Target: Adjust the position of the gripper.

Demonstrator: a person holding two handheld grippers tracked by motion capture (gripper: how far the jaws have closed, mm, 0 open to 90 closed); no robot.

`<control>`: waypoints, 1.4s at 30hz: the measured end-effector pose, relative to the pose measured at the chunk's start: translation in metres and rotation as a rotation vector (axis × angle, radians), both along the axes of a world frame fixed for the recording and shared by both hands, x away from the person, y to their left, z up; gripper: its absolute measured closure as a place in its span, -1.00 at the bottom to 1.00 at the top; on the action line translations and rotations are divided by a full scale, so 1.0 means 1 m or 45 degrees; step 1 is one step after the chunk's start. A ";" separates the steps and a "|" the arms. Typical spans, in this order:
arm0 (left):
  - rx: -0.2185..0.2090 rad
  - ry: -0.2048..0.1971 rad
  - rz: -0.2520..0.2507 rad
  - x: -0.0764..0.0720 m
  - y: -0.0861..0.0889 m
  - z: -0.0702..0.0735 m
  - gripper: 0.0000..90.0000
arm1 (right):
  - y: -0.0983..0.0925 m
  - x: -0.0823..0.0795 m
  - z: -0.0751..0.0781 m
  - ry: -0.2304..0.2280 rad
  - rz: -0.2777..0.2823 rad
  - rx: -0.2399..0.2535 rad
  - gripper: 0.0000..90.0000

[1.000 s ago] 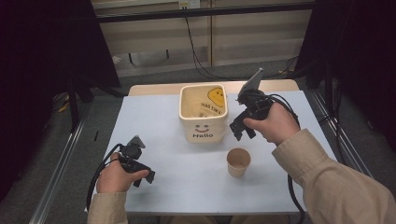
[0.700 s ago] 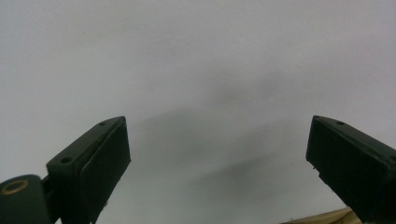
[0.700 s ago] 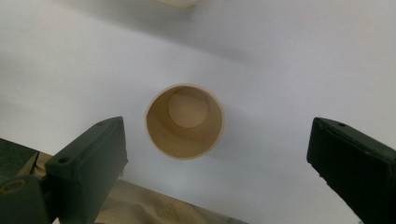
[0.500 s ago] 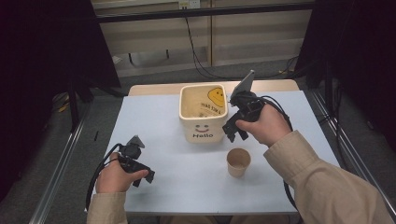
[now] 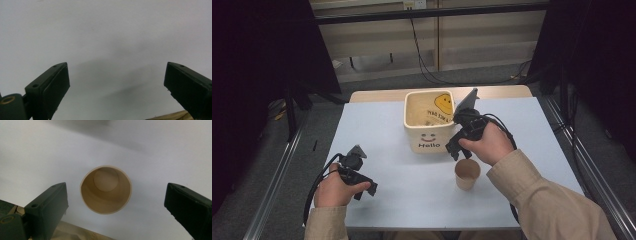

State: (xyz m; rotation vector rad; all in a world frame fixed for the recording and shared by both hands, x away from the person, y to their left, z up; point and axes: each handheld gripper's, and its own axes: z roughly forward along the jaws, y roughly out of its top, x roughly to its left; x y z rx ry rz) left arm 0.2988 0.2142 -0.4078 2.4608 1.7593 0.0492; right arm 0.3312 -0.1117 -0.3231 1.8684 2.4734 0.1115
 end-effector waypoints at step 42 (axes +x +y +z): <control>0.024 -0.008 -0.011 0.000 0.000 0.002 -0.86 | 0.003 -0.012 -0.055 0.032 -0.012 0.047 -0.80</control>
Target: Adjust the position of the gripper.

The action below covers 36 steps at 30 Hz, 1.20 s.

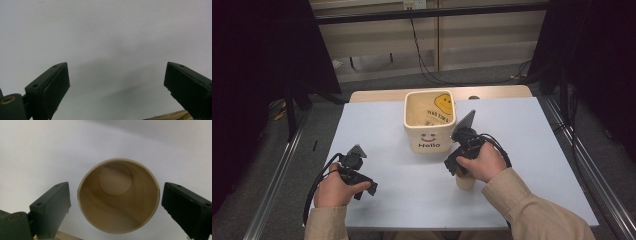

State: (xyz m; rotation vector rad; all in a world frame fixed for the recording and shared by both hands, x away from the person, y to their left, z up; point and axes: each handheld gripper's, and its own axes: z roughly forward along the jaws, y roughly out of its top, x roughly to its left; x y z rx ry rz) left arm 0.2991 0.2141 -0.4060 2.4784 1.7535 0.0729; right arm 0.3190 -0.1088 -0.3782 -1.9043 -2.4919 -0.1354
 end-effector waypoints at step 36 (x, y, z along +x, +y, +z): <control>-0.008 0.005 0.000 0.001 0.001 0.000 -0.86 | -0.011 0.008 0.033 0.042 0.056 -0.025 -0.55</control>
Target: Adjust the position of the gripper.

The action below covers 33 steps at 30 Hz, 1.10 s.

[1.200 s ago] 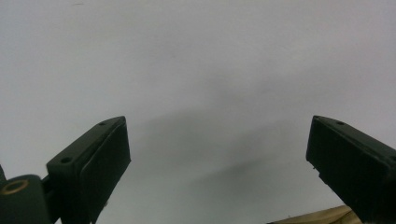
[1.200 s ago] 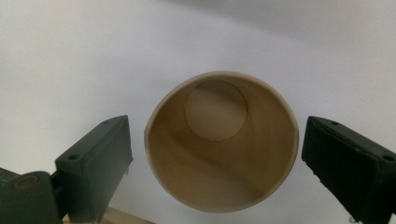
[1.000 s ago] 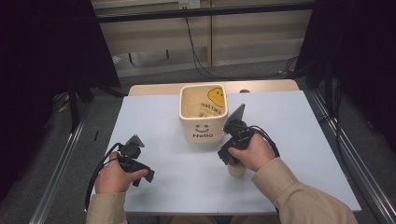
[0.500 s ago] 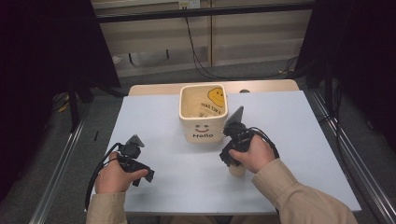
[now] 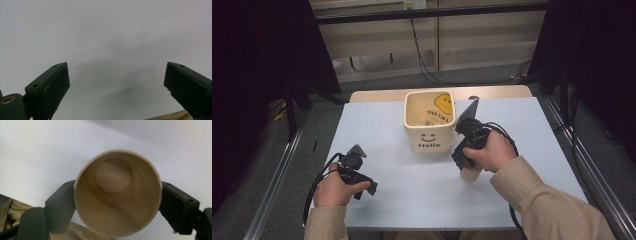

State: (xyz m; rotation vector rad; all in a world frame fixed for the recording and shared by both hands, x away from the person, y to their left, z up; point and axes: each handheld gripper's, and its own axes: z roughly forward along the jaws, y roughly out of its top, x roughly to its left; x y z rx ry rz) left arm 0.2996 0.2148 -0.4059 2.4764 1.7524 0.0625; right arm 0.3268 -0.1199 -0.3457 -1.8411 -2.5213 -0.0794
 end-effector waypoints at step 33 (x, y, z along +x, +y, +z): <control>-0.022 -0.015 -0.010 -0.003 0.002 0.006 -0.86 | -0.027 0.030 0.104 -0.023 -0.017 -0.006 -0.54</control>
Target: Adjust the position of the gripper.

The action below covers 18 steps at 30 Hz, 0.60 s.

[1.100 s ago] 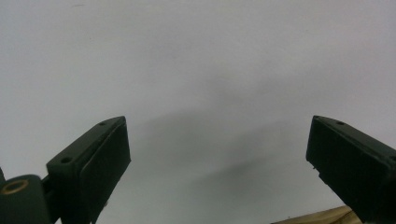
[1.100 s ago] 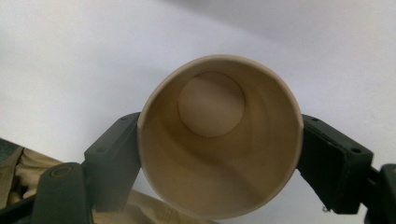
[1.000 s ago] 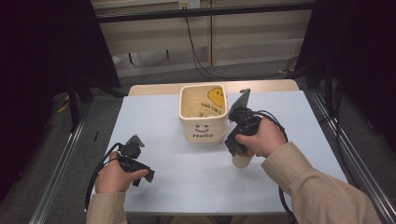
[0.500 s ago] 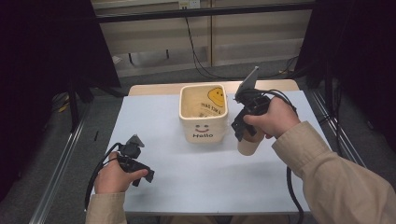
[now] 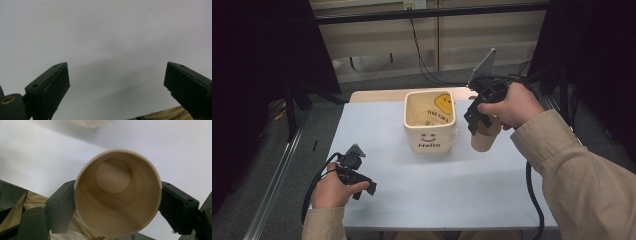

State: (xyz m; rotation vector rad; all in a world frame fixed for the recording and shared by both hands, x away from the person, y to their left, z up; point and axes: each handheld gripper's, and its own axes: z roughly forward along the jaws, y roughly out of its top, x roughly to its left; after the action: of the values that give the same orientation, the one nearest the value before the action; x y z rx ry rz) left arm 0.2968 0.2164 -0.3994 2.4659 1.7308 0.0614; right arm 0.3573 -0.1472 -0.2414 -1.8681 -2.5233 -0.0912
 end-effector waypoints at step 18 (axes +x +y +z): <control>-0.005 0.004 -0.001 0.000 0.001 -0.001 -0.86 | 0.005 0.018 0.044 0.011 0.009 -0.040 -0.54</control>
State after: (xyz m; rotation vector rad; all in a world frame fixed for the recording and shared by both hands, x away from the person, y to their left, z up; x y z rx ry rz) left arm 0.2966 0.2172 -0.4005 2.4649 1.7296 0.0536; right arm 0.3753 -0.1426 -0.1974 -1.8665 -2.5401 -0.0429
